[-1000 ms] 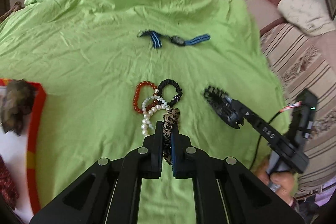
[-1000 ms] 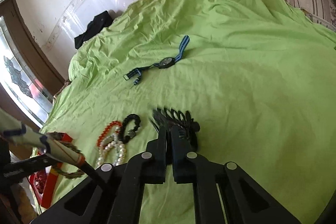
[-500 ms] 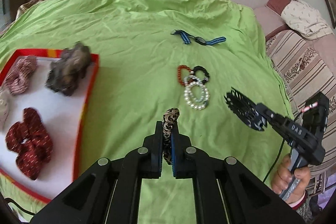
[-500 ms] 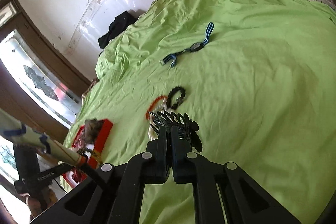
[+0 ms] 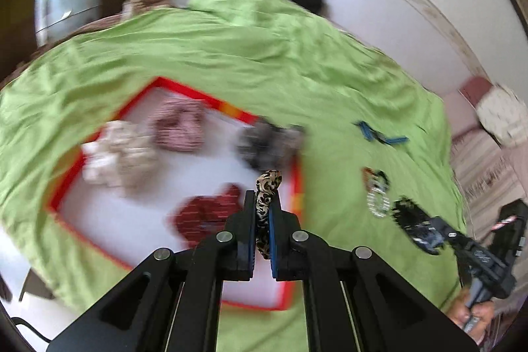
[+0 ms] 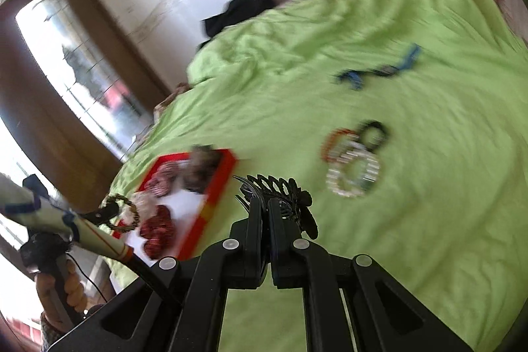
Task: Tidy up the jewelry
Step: 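Carry the bracelet and claw clip into the tray and open both grippers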
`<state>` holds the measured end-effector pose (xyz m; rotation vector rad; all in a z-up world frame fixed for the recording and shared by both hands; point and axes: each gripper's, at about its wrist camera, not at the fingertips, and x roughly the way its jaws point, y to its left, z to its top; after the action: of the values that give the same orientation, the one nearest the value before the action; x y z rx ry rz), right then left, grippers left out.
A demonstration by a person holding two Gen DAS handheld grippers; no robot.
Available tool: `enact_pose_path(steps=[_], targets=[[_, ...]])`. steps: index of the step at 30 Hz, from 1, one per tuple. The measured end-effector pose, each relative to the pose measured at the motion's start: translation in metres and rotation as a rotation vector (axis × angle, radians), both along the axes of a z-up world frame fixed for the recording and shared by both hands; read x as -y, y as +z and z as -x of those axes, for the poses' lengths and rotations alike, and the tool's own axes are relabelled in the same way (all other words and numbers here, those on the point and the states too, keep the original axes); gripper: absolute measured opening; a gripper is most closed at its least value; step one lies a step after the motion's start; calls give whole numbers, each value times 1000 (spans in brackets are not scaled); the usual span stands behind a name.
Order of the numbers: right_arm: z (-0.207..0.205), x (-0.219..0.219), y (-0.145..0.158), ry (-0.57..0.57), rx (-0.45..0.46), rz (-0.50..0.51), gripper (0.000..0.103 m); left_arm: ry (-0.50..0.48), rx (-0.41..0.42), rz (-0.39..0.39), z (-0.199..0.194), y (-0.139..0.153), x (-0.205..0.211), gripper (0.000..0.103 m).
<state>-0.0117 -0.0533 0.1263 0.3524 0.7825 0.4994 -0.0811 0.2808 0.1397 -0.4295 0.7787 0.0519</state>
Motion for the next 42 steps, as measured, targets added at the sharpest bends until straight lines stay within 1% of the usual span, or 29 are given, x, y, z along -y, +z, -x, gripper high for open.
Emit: enact_pose_path(steps=[4, 8, 12, 15, 17, 20, 23, 26, 31, 34, 37, 39, 41, 42], targets=[[2, -67, 20, 110, 37, 40, 5, 72, -34, 11, 12, -16, -43, 6], [-1, -126, 24, 186, 50, 92, 5, 134, -87, -3, 14, -35, -67, 6], [-8, -176, 17, 226, 68, 166, 5, 179, -131, -53, 13, -50, -85, 6], [-20, -201, 10, 231, 64, 199, 5, 219, -150, -81, 14, -58, -97, 6], [-31, -220, 2, 234, 57, 225, 5, 238, -162, -87, 14, -63, -104, 6], [-44, -245, -9, 234, 67, 281, 5, 238, -179, -84, 11, -70, -109, 6], [-57, -263, -20, 230, 63, 319, 5, 232, -193, -85, 8, -74, -109, 6], [-63, -275, -28, 231, 55, 333, 5, 229, -196, -87, 6, -75, -108, 6], [-61, -283, -37, 257, 51, 352, 5, 243, -191, -81, 5, -75, -111, 7], [-60, -284, -37, 259, 55, 356, 5, 243, -180, -84, 4, -73, -109, 10], [-59, -281, -32, 258, 59, 342, 9, 239, -164, -114, 4, -69, -104, 10], [-55, -279, -25, 258, 76, 340, 14, 238, -149, -125, 5, -67, -103, 13], [-50, -274, -16, 259, 96, 333, 24, 242, -130, -130, 7, -63, -101, 25], [-46, -271, -11, 256, 109, 330, 26, 247, -118, -135, 8, -61, -100, 27]])
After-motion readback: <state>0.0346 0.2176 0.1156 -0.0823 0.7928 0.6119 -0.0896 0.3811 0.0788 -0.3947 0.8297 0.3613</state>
